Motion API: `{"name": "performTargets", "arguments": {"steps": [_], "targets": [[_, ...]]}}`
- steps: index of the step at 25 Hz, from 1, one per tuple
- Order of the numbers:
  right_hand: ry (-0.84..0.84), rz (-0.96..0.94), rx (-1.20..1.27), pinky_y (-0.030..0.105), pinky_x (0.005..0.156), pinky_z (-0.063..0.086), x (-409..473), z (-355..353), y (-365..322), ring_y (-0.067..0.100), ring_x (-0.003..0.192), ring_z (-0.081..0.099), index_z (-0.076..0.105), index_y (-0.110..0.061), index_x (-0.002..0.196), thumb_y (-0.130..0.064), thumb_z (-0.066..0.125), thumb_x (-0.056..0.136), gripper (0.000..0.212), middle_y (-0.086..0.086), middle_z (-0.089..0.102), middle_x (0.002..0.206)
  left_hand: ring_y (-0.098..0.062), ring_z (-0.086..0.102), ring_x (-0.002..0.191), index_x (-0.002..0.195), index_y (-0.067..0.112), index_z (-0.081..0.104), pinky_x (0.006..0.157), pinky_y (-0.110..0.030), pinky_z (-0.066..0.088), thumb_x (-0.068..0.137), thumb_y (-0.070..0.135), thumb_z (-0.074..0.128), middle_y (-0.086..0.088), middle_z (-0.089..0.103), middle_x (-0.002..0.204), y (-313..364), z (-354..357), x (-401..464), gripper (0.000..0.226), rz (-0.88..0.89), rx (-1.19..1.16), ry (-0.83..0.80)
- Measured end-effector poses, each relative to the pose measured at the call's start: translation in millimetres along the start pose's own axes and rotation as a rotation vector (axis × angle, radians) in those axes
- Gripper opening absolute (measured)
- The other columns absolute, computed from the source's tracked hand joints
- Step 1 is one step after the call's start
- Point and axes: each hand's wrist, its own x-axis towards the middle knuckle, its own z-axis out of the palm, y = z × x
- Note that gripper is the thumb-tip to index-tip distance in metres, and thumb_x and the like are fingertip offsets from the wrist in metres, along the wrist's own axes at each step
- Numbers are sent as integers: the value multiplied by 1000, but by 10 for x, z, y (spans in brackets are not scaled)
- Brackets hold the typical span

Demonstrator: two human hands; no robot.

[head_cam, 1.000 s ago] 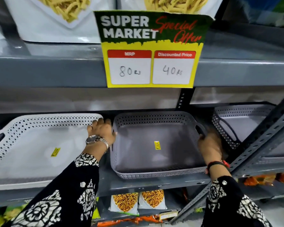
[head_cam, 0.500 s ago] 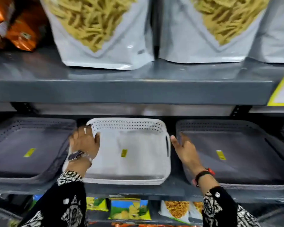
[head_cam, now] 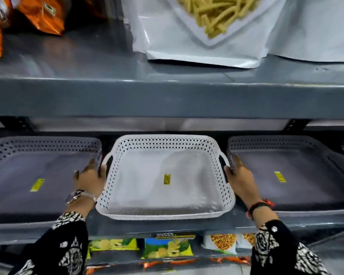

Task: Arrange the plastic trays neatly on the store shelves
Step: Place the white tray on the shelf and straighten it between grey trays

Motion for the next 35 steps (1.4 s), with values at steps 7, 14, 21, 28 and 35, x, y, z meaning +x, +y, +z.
{"name": "performTargets", "arguments": {"steps": [7, 14, 21, 28, 35], "targets": [[31, -85, -64, 46, 74, 48, -34, 89, -49, 44, 95, 60, 30, -6, 139, 8, 36, 85, 56, 31, 64, 108, -53, 62, 81, 120, -15, 49, 72, -54, 49, 90, -6, 40, -45, 63, 85, 192, -10, -109, 32, 79, -31, 46], [19, -173, -53, 43, 100, 42, -45, 133, 30, 35, 116, 55, 35, -6, 137, 11, 36, 85, 55, 14, 41, 145, -53, 56, 107, 135, -14, 34, 95, -54, 46, 75, -28, 38, -43, 54, 120, 159, 47, -96, 62, 121, -40, 28], [62, -184, -82, 41, 99, 44, 39, 171, 26, 37, 113, 58, 41, 0, 132, 15, 38, 81, 53, 22, 52, 134, -52, 54, 111, 133, -14, 36, 98, -55, 46, 73, -29, 36, -41, 51, 124, 137, 97, -24, 62, 136, -59, 25], [87, -194, -77, 36, 102, 41, -64, 170, 46, 34, 114, 58, 41, -1, 132, 13, 39, 84, 51, 19, 52, 134, -52, 54, 111, 135, -12, 34, 97, -55, 46, 77, -26, 35, -40, 51, 124, 103, 95, -98, 60, 109, -66, 21], [88, -184, -69, 34, 104, 37, -141, 161, 51, 31, 120, 54, 41, -1, 132, 12, 38, 85, 49, 18, 49, 137, -51, 52, 114, 136, -9, 33, 100, -56, 44, 79, -24, 35, -39, 50, 127, 59, 90, -165, 59, 103, -55, 2]]}}
